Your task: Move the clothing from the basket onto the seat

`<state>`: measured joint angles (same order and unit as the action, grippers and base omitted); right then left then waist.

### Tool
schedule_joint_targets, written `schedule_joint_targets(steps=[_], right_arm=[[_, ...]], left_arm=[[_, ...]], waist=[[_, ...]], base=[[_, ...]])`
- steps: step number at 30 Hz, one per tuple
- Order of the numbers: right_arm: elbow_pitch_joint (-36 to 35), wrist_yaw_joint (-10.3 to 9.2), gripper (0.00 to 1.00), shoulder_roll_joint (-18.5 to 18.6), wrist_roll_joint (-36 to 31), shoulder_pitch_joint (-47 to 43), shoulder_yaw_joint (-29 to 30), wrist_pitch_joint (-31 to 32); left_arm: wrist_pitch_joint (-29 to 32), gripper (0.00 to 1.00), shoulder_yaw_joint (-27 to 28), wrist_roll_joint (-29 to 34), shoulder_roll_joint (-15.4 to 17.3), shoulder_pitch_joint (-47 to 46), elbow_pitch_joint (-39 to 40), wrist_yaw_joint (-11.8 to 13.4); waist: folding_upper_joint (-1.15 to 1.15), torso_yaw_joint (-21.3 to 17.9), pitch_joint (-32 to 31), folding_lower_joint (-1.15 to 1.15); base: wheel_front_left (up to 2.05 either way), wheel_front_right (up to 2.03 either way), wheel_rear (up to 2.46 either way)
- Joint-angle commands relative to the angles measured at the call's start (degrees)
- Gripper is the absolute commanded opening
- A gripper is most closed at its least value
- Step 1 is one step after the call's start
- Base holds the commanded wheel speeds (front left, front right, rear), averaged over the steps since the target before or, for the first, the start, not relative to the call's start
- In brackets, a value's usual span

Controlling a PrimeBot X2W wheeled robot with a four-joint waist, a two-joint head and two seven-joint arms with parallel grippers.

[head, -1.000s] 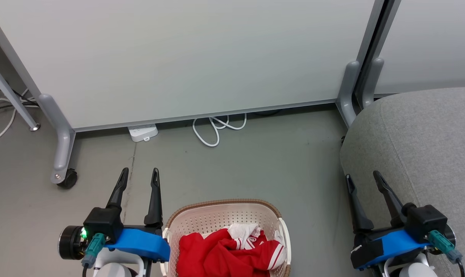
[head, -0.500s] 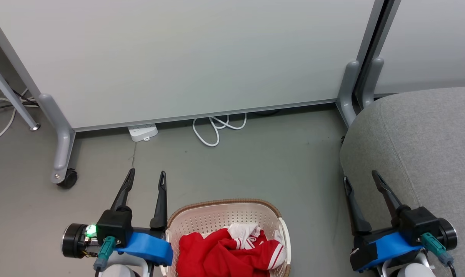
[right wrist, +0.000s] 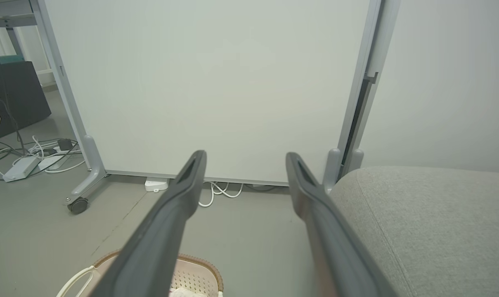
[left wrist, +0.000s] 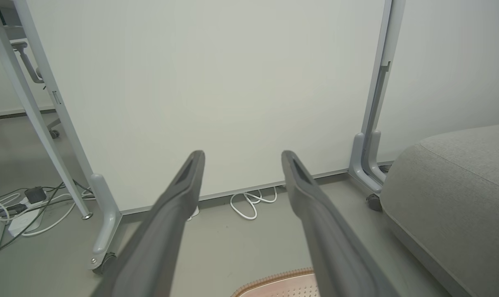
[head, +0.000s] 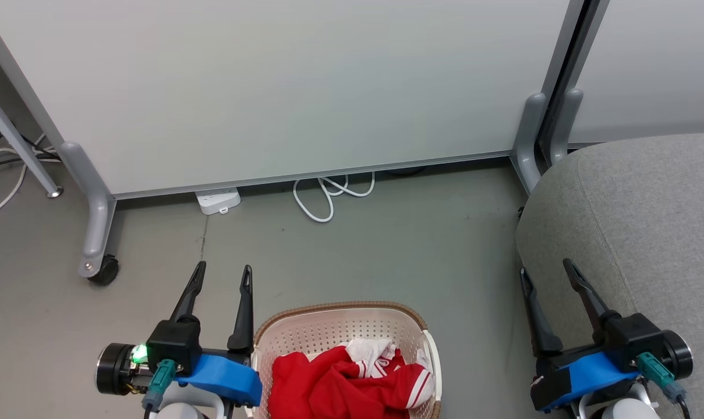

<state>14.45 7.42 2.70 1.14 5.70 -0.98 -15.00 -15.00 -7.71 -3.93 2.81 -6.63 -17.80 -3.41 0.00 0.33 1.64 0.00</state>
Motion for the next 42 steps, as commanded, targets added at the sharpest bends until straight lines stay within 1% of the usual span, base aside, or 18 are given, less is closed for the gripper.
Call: schedule_joint_targets(steps=[1, 10, 14, 18, 23, 31, 40, 42], right_arm=[[0.08, 0.12, 1.00, 0.34, -0.10, 0.49, 0.02, -0.28], [0.13, 0.12, 1.00, 0.34, 0.13, 0.71, -0.12, -0.28], [-0.29, 0.12, 1.00, 0.34, 0.17, 1.47, -0.24, -0.27], [-0.76, 0.12, 1.00, 0.33, 0.13, 2.64, -0.52, -0.26], [-1.45, 0.12, 1.00, 0.32, 0.19, 5.04, -0.63, -0.25], [-2.82, 0.12, 1.00, 0.29, 0.39, 10.04, -0.89, -0.25], [-4.72, 0.12, 1.00, 0.27, 1.72, 15.47, -1.92, -0.25], [-4.97, 0.12, 1.00, 0.27, 1.88, 15.98, -2.00, -0.25]], left_arm=[[-0.28, 1.00, 0.23, 0.05, 0.14, -0.77, -0.13, -0.21], [-0.28, 1.00, -0.49, -0.14, 0.13, -1.43, -0.95, -0.55], [-0.28, 1.00, -1.84, 0.64, 0.11, -3.62, -2.25, -1.51], [-0.27, 1.00, -3.48, 1.52, 0.19, -7.43, -4.99, -2.53], [-0.26, 1.00, -6.67, 2.51, 0.59, -13.35, -10.68, -3.60], [-0.24, 1.00, -12.90, 2.43, 1.76, -22.85, -22.33, -4.17], [-0.23, 1.00, -22.61, -0.71, 4.27, -31.55, -36.89, -4.05], [-0.23, 1.00, -23.58, -1.07, 4.44, -32.53, -38.30, -4.05]], waist=[[0.00, 0.00, -0.04, 0.00], [0.00, -0.25, 0.10, 0.00], [0.00, -0.74, 1.33, 0.00], [0.00, -1.83, 3.92, 0.00], [0.00, -3.77, 8.04, 0.00], [0.00, -7.54, 16.01, 0.00], [0.00, -11.86, 26.06, 0.00], [0.00, -12.21, 27.22, 0.00]], base=[[0.00, 0.00, 0.00], [0.00, 0.00, 0.00], [0.00, 0.00, 0.00], [0.00, 0.00, 0.00], [0.00, 0.00, 0.00], [0.00, 0.00, 0.00], [0.00, 0.00, 0.00], [0.00, 0.00, 0.00]])
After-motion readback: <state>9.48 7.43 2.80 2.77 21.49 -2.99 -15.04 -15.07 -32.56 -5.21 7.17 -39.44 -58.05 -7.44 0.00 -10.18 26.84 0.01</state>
